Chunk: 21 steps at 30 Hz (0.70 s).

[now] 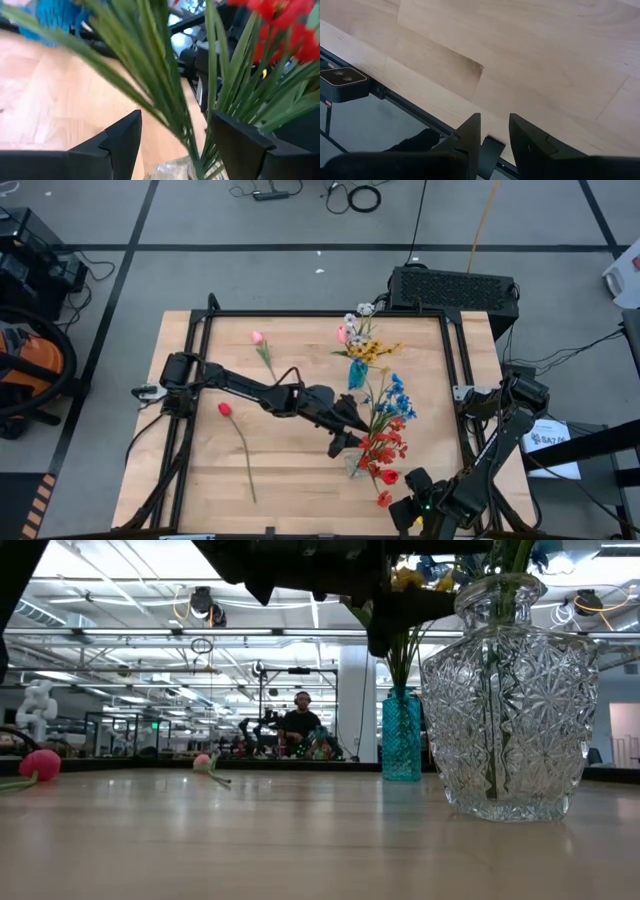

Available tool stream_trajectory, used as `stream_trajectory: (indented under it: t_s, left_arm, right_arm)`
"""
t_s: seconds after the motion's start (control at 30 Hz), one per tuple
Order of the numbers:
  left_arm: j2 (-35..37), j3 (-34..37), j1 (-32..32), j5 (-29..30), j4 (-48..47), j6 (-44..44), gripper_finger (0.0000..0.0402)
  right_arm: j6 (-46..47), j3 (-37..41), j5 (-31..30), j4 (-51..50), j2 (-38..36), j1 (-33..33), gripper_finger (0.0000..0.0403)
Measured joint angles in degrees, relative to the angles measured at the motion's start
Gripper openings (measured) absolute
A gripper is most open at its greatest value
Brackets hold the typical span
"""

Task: Sort flowers into vase by color
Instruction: Adjust the transparent vase

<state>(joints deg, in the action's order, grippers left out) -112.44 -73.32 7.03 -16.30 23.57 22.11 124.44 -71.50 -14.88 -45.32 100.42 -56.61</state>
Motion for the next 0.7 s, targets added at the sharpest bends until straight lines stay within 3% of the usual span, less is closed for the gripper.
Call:
stream_trajectory:
  t_s: [0.23,0.7]
  left_arm:
    - [0.04,-0.02,-0.04,0.34,5.62,-0.48,0.0216]
    - [0.04,-0.02,-0.40,1.58,5.91,-1.92,0.0021]
  right_arm:
    - [-0.17,0.00,-0.01,-0.37,0.00,-0.01,0.0093]
    - [-0.75,0.00,-0.01,-0.77,0.00,0.01,0.0093]
